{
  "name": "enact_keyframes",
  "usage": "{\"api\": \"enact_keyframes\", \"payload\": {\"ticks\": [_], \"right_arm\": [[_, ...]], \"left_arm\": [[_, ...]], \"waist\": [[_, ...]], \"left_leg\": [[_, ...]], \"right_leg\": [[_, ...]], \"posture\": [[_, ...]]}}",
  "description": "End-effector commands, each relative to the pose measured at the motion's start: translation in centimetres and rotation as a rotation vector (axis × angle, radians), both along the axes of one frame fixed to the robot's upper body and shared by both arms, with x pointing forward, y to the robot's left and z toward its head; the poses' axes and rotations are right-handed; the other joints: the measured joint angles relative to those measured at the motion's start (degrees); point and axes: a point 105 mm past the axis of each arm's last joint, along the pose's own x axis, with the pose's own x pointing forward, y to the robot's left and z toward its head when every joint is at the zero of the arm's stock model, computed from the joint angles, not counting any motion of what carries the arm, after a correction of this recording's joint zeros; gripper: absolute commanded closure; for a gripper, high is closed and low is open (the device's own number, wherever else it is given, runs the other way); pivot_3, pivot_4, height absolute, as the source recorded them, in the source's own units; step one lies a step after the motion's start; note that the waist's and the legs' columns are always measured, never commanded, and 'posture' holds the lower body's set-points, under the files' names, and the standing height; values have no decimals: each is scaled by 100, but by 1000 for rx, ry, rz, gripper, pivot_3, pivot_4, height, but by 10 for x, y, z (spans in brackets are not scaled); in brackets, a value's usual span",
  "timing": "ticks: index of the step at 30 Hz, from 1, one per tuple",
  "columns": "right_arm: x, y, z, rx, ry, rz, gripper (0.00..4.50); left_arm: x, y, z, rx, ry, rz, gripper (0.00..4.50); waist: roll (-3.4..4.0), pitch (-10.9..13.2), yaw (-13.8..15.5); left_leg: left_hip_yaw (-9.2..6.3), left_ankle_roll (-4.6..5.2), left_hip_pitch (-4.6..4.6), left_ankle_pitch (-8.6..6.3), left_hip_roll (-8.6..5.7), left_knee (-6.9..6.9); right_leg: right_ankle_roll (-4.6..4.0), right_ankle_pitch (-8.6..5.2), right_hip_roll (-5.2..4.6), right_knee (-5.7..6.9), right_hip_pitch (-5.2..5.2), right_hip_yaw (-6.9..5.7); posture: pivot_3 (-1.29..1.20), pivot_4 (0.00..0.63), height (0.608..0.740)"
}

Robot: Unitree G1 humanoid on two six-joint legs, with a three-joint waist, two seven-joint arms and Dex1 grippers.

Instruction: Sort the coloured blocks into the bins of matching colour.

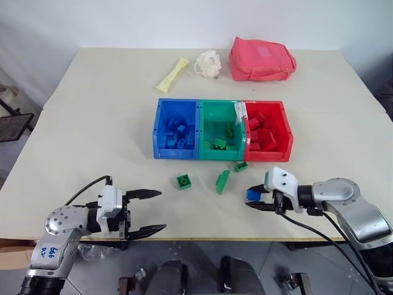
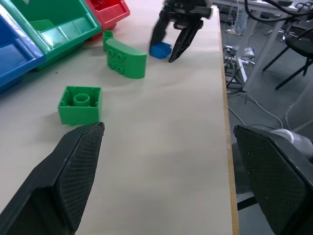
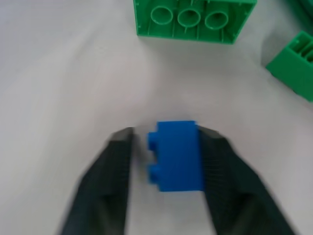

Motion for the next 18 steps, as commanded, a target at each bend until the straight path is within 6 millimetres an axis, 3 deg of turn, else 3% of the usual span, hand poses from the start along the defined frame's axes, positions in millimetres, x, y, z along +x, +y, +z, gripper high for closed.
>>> {"api": "enact_keyframes", "payload": {"ticks": [1, 5, 11, 18], "right_arm": [[2, -4, 11, -1, -45, -1, 3593], [7, 0, 19, 20, -81, 6, 3593], [21, 23, 43, 146, -154, 26, 3593], [55, 79, 88, 293, -292, 136, 3593]], "left_arm": [[5, -4, 9, -29, -58, 17, 0], [13, -4, 9, -46, -78, 70, 0], [28, -10, 19, -102, -127, 185, 0], [46, -5, 29, -164, -184, 349, 0]], "waist": [[0, 0, 1], [0, 0, -4], [0, 0, -13], [-3, -1, -67]], "left_leg": [[0, 0, 0, 0, 0, 0], [2, 0, 0, 0, 1, -1], [7, -1, 0, 1, 3, 1], [14, 2, 5, 2, -1, 2]], "right_leg": [[0, 0, 1, 0, 0, 0], [0, 0, 6, 9, -1, -2], [0, 0, 17, 17, -3, -8], [1, 1, 24, 36, -9, -10]], "posture": [[0, 150, 740], [0, 150, 740], [0, 150, 740], [0, 150, 740]]}}
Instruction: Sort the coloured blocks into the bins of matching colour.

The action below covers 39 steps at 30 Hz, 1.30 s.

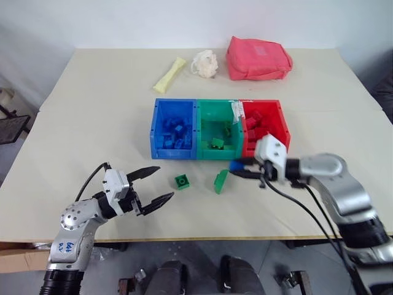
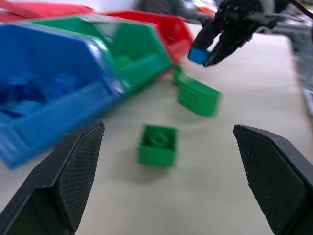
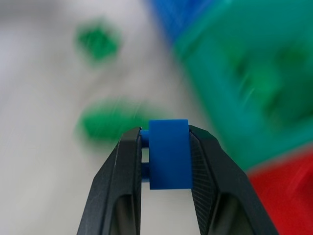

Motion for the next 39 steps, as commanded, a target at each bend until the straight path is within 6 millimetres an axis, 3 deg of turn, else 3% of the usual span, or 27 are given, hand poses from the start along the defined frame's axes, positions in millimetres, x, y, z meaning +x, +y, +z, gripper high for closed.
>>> {"api": "enact_keyframes", "payload": {"ticks": [1, 13, 18, 24, 33, 36, 39], "right_arm": [[12, 19, 19, 59, -66, 32, 3593], [52, 108, 62, 293, -197, 89, 3593], [50, 110, 57, 304, -204, 106, 1938], [41, 88, 50, 268, -197, 122, 70], [1, 28, 22, 130, -92, 183, 70], [-19, -26, -2, 3, -8, 131, 70], [-33, -67, -8, -48, 54, 24, 70]], "left_arm": [[7, 8, 10, -13, -42, 92, 0], [19, 14, 23, -79, -83, 214, 0], [19, 12, 23, -73, -82, 197, 0], [18, 7, 22, -66, -73, 153, 0], [8, -15, 14, 8, -26, -59, 0], [3, -20, 9, 39, 5, -139, 0], [0, -16, 5, 58, 22, -175, 0]], "waist": [[0, 0, -18], [0, 0, -135], [0, 0, -147], [1, 0, -165], [1, 0, -113], [2, 1, -35], [2, 1, -6]], "left_leg": [[-2, -1, 0, 0, 0, -1], [-18, 1, 2, 1, -15, -4], [-34, 2, 2, 1, -21, -4], [-36, 2, 2, 1, -25, -4], [-28, 1, 2, 1, -20, -5], [-24, 2, -1, 1, -21, -4], [-17, 2, -5, 0, -19, -3]], "right_leg": [[0, 0, 2, 1, 0, -1], [-2, -1, 7, 42, -13, -17], [-3, -1, 7, 54, -11, -16], [-3, -1, 7, 52, -11, -14], [-2, -1, 4, 36, -6, -12], [-2, -1, -1, 21, -1, -12], [-1, -1, -4, 1, 3, -7]], "posture": [[0, 150, 740], [0, 150, 740], [0, 150, 740], [0, 150, 740], [0, 150, 740], [0, 150, 740], [0, 150, 740]]}}
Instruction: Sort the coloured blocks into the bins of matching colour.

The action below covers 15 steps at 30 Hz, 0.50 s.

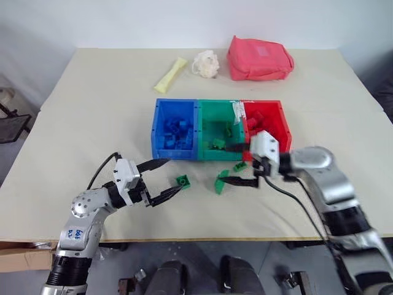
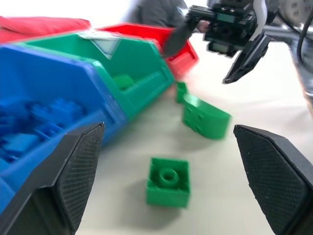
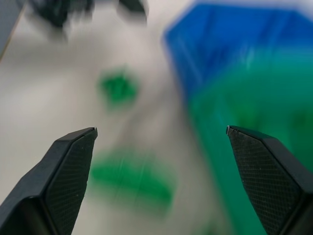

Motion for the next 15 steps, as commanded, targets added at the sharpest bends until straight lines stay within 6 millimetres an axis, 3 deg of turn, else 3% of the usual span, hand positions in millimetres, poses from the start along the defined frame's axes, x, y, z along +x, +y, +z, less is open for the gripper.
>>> {"api": "enact_keyframes", "payload": {"ticks": [1, 3, 9, 15], "right_arm": [[-19, -39, 15, -25, -8, -91, 70], [-28, -59, 12, -58, 13, -158, 70], [-52, -93, 7, -108, 66, -281, 70], [-48, -85, -1, -52, 69, -361, 70]], "left_arm": [[-5, 5, -1, 10, 6, -53, 0], [-4, 9, -1, 20, 3, -61, 0], [-3, 19, 0, 37, 7, -81, 0], [-2, 23, 1, 51, -4, -102, 0]], "waist": [[1, 0, 16], [1, 0, 43], [1, 0, 63], [1, 0, 66]], "left_leg": [[1, 0, 0, 0, 2, 0], [2, -2, 0, -1, 13, -1], [20, -8, 7, -3, 31, 0], [19, -8, 7, -3, 30, 2]], "right_leg": [[0, 0, 0, -2, 0, 1], [0, 0, -3, -5, 1, 4], [0, 0, -4, -21, 5, 7], [0, 0, -8, -30, 7, 12]], "posture": [[0, 150, 740], [0, 150, 740], [0, 150, 740], [0, 150, 740]]}}
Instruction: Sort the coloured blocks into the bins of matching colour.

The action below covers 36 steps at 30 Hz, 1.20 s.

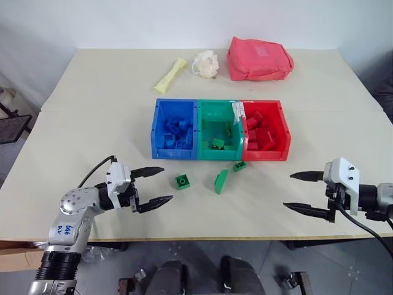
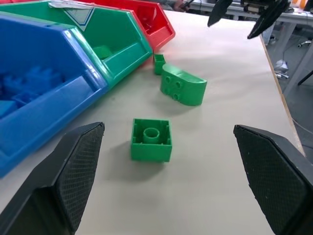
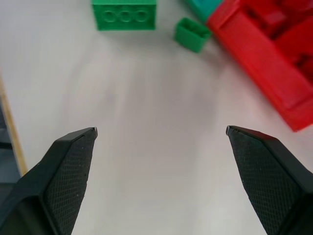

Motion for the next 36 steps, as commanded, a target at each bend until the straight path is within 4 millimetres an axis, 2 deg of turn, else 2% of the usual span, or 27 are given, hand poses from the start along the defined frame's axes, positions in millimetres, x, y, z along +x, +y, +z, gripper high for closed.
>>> {"api": "enact_keyframes", "payload": {"ticks": [1, 8, 11, 22, 35, 36], "right_arm": [[3, 13, 1, 59, -40, -37, 70], [24, 41, -17, 184, -94, -190, 70], [36, 43, -29, 177, -111, -272, 70], [55, 80, -45, 253, -110, -311, 70], [70, 90, -52, 277, -108, -334, 70], [71, 90, -51, 281, -107, -335, 234]], "left_arm": [[-3, 1, 9, -8, -49, -34, 0], [-6, -2, 10, -6, -64, -60, 0], [-7, -2, 10, -4, -63, -65, 0], [-9, -3, 13, 4, -66, -79, 0], [-5, -5, 13, -4, -68, -72, 0], [-5, -5, 13, -4, -67, -72, 0]], "waist": [[0, 0, -1], [0, 0, -3], [0, 0, -6], [0, 0, -17], [1, -1, -49], [1, -1, -55]], "left_leg": [[-3, 0, 0, 0, 0, -1], [-5, -2, -2, -1, 0, 0], [-5, -1, -2, -1, -4, -1], [-4, 3, -1, 2, -15, -2], [-3, 5, 2, 3, -18, -1], [-3, 5, 2, 3, -18, -1]], "right_leg": [[0, 0, 0, 0, -1, 2], [0, 0, 3, 7, -1, 1], [0, 0, 8, 13, -4, 1], [0, 0, 18, 34, -12, -5], [0, 0, 21, 42, -12, -7], [0, 0, 21, 42, -12, -6]], "posture": [[0, 150, 740], [0, 150, 740], [0, 150, 740], [0, 150, 740], [0, 150, 740], [0, 150, 740]]}}
